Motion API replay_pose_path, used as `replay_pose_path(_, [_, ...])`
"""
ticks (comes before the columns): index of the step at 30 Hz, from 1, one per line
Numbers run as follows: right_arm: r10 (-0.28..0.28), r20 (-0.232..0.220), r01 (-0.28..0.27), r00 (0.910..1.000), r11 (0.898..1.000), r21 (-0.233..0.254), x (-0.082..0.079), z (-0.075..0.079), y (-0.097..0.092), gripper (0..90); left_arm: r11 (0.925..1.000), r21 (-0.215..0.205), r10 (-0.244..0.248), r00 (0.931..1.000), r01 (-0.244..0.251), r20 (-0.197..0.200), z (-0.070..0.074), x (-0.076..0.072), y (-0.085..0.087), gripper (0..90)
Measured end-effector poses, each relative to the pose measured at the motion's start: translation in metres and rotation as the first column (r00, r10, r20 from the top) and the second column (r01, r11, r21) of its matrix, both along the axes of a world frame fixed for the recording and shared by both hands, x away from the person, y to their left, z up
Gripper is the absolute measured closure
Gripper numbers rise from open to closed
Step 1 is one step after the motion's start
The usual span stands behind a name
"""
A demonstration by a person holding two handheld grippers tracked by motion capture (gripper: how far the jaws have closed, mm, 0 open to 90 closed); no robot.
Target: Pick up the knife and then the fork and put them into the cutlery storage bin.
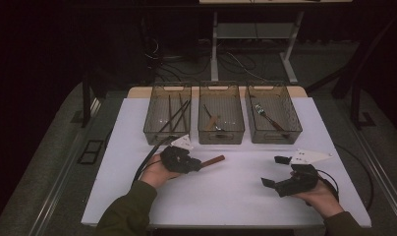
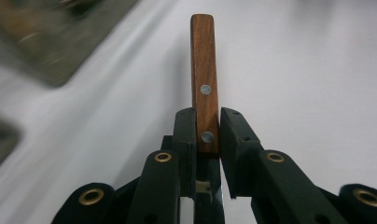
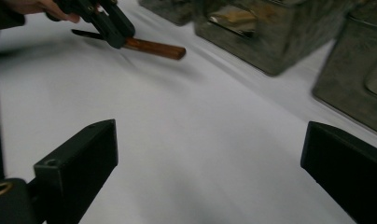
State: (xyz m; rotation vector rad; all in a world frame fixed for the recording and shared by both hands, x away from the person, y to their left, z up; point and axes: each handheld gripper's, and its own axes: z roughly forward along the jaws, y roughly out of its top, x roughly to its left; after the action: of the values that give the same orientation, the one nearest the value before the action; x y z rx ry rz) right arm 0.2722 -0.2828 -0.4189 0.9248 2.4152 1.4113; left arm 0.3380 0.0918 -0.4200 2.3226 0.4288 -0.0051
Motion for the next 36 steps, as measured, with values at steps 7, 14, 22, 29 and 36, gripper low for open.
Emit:
replay_pose_path(7, [0.184,-0.044,-0.187,0.9819,0.98,-0.064,0.006,0.017,0.026,14.4,0.9896,0.014,-0.143,0.9895,0.143,0.019,0.011,-0.022,-0.028,76.5])
replay_pose_path(14, [0.336,-0.094,-0.346,0.9371,0.93,-0.123,0.012,0.016,0.067,15.3,0.968,0.024,-0.251,0.9666,0.25,0.052,0.019,-0.04,-0.048,76.5])
replay_pose_path(22, [0.513,-0.154,-0.535,0.8445,0.826,-0.18,0.018,0.008,0.098,37.1,0.9472,0.036,-0.32,0.945,0.319,0.066,0.024,-0.049,-0.056,76.5])
replay_pose_path(29, [0.56,-0.196,-0.593,0.805,0.771,-0.233,0.015,0.002,0.114,60.2,0.9365,0.041,-0.35,0.9358,0.348,0.044,0.023,-0.052,-0.059,76.4])
replay_pose_path(36, [0.582,-0.22,-0.622,0.7824,0.744,-0.242,0.01,0.001,0.117,74.5,0.9263,0.051,-0.376,0.9258,0.373,0.043,0.024,-0.055,-0.062,76.4])
